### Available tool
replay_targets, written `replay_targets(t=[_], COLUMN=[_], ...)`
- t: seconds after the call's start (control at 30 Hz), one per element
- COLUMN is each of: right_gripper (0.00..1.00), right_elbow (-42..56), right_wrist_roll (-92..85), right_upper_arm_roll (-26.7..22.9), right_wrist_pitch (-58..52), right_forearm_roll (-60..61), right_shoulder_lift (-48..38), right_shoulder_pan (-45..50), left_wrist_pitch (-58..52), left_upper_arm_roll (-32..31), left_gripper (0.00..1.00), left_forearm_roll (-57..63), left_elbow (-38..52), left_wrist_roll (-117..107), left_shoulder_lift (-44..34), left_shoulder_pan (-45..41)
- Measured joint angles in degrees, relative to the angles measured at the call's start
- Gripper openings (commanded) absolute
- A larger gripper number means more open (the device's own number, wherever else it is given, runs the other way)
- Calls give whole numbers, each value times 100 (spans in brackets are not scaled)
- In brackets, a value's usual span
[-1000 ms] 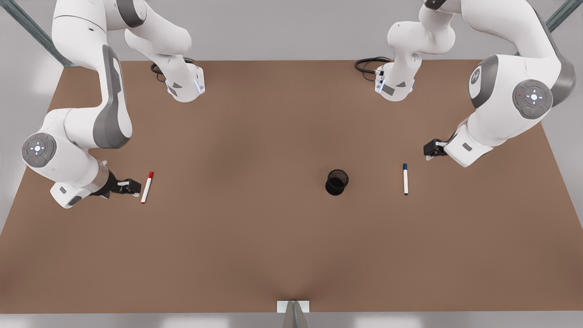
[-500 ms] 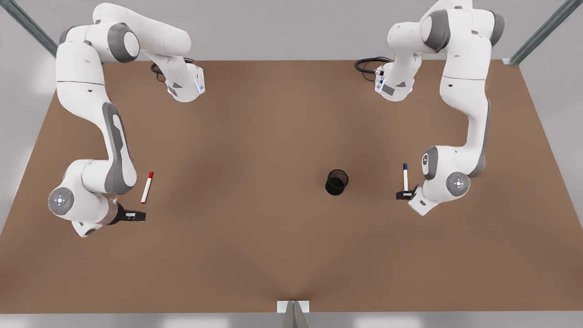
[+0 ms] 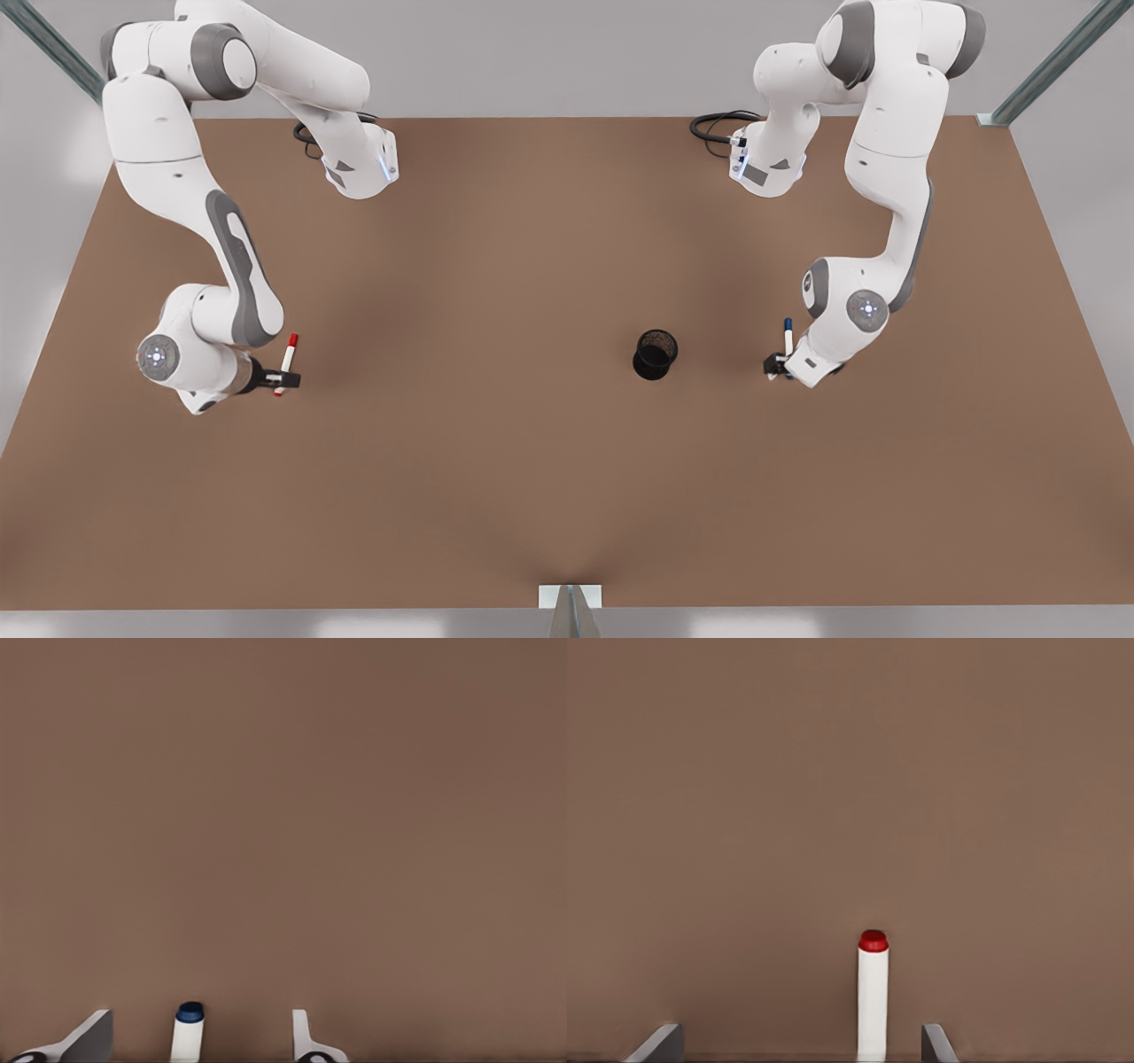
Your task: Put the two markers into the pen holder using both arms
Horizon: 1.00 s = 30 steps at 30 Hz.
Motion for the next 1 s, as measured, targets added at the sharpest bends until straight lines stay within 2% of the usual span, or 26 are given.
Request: replay_targets(t=[0.03,0.13,0.3,0.37,0.43,0.57,0.77,0.93,1.0], right_gripper=[100,100,98,91,86,66,42,24,21], right_elbow=[-81,-345,-426,-428,-435,-437,-437,-435,-434], right_wrist_roll=[-2,-12,-29,-36,-42,-57,-79,-109,-146], right_upper_arm_roll=[0,0,0,0,0,0,0,0,1], right_wrist_pitch=[58,272,521,577,617,667,699,711,716], right_forearm_roll=[-3,-69,-157,-169,-176,-182,-183,-165,-133], right_shoulder_lift=[-2,16,132,159,194,224,249,250,250], right_shoulder_pan=[-12,-114,-196,-200,-200,-206,-218,-218,-219], left_wrist_pitch=[30,93,147,158,164,171,176,177,177], left_upper_arm_roll=[0,3,8,9,3,0,0,0,0], left_gripper=[86,73,72,69,62,53,43,35,33], left_forearm_roll=[4,4,8,9,10,8,6,6,8], left_elbow=[-10,-35,-162,-180,-185,-179,-178,-174,-170], left_wrist_roll=[14,55,109,130,164,221,283,320,330], left_shoulder_lift=[1,13,17,40,61,120,166,176,190], left_shoulder_pan=[10,20,20,23,80,100,101,101,101])
